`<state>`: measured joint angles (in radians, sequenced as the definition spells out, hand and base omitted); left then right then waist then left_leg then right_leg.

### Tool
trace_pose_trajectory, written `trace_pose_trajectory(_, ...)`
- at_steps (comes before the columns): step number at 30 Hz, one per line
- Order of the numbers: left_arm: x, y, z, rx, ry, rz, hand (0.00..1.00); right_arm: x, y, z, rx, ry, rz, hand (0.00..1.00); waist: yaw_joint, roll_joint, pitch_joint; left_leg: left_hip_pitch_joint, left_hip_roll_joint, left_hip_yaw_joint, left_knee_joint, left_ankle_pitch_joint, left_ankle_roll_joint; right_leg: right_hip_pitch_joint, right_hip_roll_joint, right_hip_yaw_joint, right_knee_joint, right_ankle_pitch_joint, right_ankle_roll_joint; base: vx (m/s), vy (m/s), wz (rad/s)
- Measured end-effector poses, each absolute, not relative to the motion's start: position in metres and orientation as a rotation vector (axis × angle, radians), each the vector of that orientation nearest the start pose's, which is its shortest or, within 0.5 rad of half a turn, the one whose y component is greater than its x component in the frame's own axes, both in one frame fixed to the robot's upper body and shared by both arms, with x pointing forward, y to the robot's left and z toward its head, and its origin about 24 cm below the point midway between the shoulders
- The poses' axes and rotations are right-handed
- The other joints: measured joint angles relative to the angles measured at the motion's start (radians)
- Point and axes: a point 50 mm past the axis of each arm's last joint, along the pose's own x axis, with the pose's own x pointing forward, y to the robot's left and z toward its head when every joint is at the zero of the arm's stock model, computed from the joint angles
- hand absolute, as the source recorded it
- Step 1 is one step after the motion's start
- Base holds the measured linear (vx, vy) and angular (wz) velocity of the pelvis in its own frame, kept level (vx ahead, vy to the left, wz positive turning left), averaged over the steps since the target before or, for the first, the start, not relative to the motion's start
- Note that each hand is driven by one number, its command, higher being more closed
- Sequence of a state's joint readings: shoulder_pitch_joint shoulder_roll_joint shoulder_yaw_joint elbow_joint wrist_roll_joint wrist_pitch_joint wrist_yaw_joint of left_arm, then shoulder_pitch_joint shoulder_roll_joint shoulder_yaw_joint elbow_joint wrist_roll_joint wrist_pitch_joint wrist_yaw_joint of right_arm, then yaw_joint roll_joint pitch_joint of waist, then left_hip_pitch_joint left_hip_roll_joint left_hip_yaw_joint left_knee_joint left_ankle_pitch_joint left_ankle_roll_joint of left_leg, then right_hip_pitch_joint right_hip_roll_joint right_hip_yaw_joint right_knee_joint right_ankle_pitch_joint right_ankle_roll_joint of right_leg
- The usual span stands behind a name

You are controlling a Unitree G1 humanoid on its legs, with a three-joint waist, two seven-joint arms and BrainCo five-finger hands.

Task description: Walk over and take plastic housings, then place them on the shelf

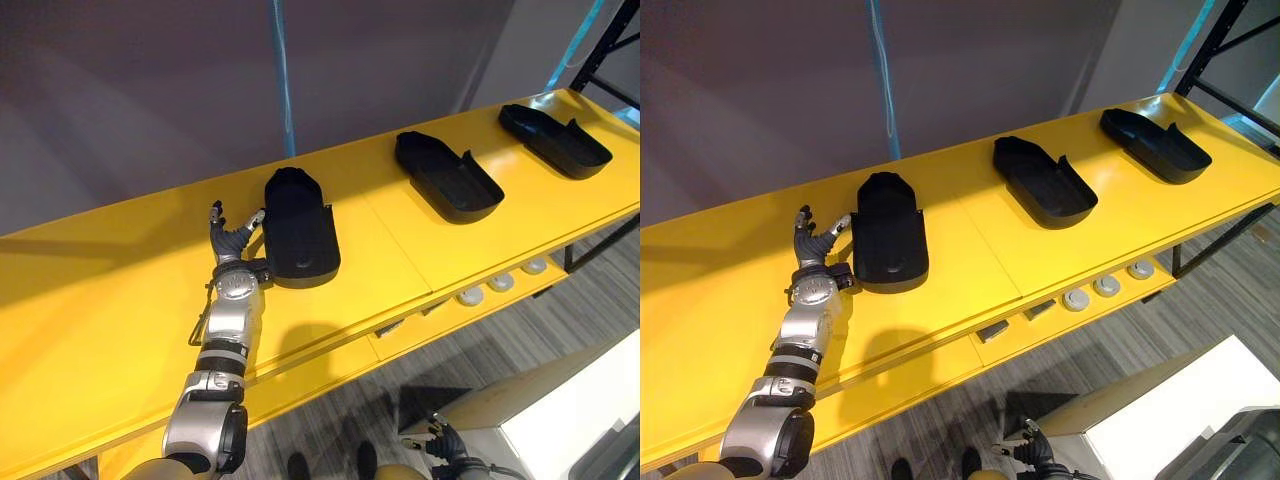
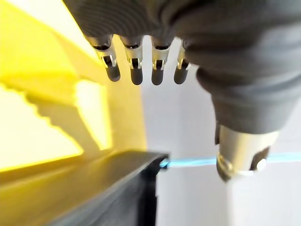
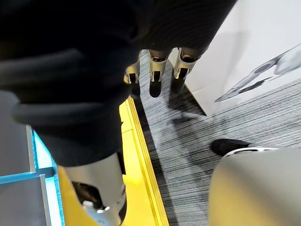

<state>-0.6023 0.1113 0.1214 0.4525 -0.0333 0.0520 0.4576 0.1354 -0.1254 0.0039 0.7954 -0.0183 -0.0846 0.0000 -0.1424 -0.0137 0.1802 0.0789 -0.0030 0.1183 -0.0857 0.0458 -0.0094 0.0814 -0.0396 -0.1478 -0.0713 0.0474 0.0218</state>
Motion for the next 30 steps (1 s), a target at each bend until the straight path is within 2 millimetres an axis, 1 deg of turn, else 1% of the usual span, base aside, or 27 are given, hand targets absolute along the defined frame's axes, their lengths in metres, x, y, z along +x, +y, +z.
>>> trace_pose_trajectory(3, 0.347, 0.177, 0.125, 0.018, -0.183, 0.438, 0.00, 0.131, -0.198, -0.133, -0.128, 0.846, -0.061, 0.00, 0.004, 0.002, -0.001, 0.013, 0.000, -0.002, 0.000, 0.001, 0.000, 0.009, -0.001, -0.001, 0.012, -0.007, 0.000, -0.05, -0.001, 0.02)
trace_pose_trajectory(7, 0.337, 0.175, 0.132, 0.041, -0.256, 0.420, 0.00, 0.130, -0.198, -0.134, -0.124, 0.849, -0.065, 0.00, 0.011, 0.013, -0.009, 0.014, 0.000, -0.003, -0.001, 0.001, 0.001, 0.007, -0.001, -0.002, 0.017, -0.009, -0.002, -0.04, -0.004, 0.01)
trace_pose_trajectory(9, 0.333, 0.175, 0.130, 0.059, -0.263, 0.416, 0.00, 0.129, -0.199, -0.134, -0.125, 0.852, -0.066, 0.00, 0.014, 0.016, -0.013, 0.014, 0.001, -0.003, -0.001, 0.001, 0.001, 0.008, -0.001, -0.002, 0.017, -0.009, -0.002, -0.04, -0.011, 0.01)
trace_pose_trajectory(12, 0.328, 0.177, 0.122, 0.072, -0.244, 0.405, 0.00, 0.129, -0.198, -0.134, -0.123, 0.852, -0.065, 0.00, 0.017, 0.017, -0.017, 0.014, 0.001, -0.003, -0.001, 0.001, 0.001, 0.009, 0.000, -0.003, 0.014, -0.009, -0.002, 0.00, 0.000, 0.00)
trace_pose_trajectory(18, 0.313, 0.174, 0.092, 0.074, -0.152, 0.377, 0.00, 0.130, -0.196, -0.135, -0.115, 0.853, -0.063, 0.00, 0.023, 0.016, -0.029, 0.019, 0.001, -0.003, -0.001, 0.001, 0.001, 0.019, 0.001, -0.003, 0.006, -0.009, -0.001, 0.00, 0.000, 0.00)
trace_pose_trajectory(20, 0.304, 0.169, 0.074, 0.087, -0.096, 0.343, 0.00, 0.129, -0.194, -0.135, -0.109, 0.855, -0.063, 0.00, 0.026, 0.016, -0.032, 0.023, 0.002, -0.003, -0.001, 0.001, 0.000, 0.025, 0.002, -0.002, 0.003, -0.009, -0.001, 0.00, 0.000, 0.00)
trace_pose_trajectory(21, 0.302, 0.168, 0.070, 0.088, -0.081, 0.336, 0.00, 0.129, -0.193, -0.135, -0.107, 0.855, -0.062, 0.00, 0.027, 0.015, -0.033, 0.023, 0.003, -0.002, -0.001, 0.001, 0.000, 0.025, 0.002, -0.002, 0.002, -0.009, -0.001, -0.03, -0.011, -0.01)
trace_pose_trajectory(22, 0.297, 0.162, 0.061, 0.082, -0.052, 0.317, 0.00, 0.129, -0.192, -0.135, -0.105, 0.856, -0.061, 0.00, 0.028, 0.014, -0.036, 0.023, 0.003, -0.002, -0.001, 0.001, 0.000, 0.025, 0.003, -0.001, 0.001, -0.008, -0.002, 0.00, 0.000, 0.00)
trace_pose_trajectory(23, 0.294, 0.159, 0.057, 0.078, -0.038, 0.305, 0.00, 0.129, -0.192, -0.136, -0.104, 0.858, -0.061, 0.00, 0.029, 0.013, -0.038, 0.023, 0.004, -0.001, -0.001, 0.001, 0.000, 0.026, 0.003, -0.001, 0.000, -0.008, -0.002, -0.04, -0.008, -0.03)
trace_pose_trajectory(25, 0.287, 0.147, 0.044, 0.071, 0.007, 0.238, 0.00, 0.127, -0.191, -0.137, -0.099, 0.863, -0.062, 0.00, 0.040, 0.013, -0.045, 0.023, 0.004, 0.004, -0.001, 0.000, -0.001, 0.028, 0.003, 0.003, -0.009, -0.001, -0.002, -0.04, -0.001, -0.06)
trace_pose_trajectory(26, 0.283, 0.137, 0.038, 0.063, 0.032, 0.185, 0.00, 0.126, -0.190, -0.137, -0.097, 0.864, -0.061, 0.00, 0.046, 0.012, -0.046, 0.024, 0.004, 0.006, -0.003, 0.000, -0.001, 0.031, 0.004, 0.003, -0.012, 0.001, -0.002, -0.04, -0.001, -0.04)
trace_pose_trajectory(28, 0.280, 0.129, 0.033, 0.047, 0.048, 0.152, 0.00, 0.126, -0.190, -0.137, -0.097, 0.865, -0.061, 0.00, 0.048, 0.011, -0.049, 0.026, 0.004, 0.008, -0.005, 0.000, -0.001, 0.032, 0.004, 0.004, -0.012, 0.001, -0.002, -0.04, -0.001, -0.02)
trace_pose_trajectory(30, 0.280, 0.127, 0.031, 0.041, 0.050, 0.136, 0.00, 0.125, -0.190, -0.137, -0.096, 0.867, -0.061, 0.00, 0.047, 0.010, -0.054, 0.028, 0.005, 0.014, -0.005, 0.000, -0.001, 0.033, 0.004, 0.006, -0.013, 0.002, -0.002, -0.04, 0.003, -0.05)
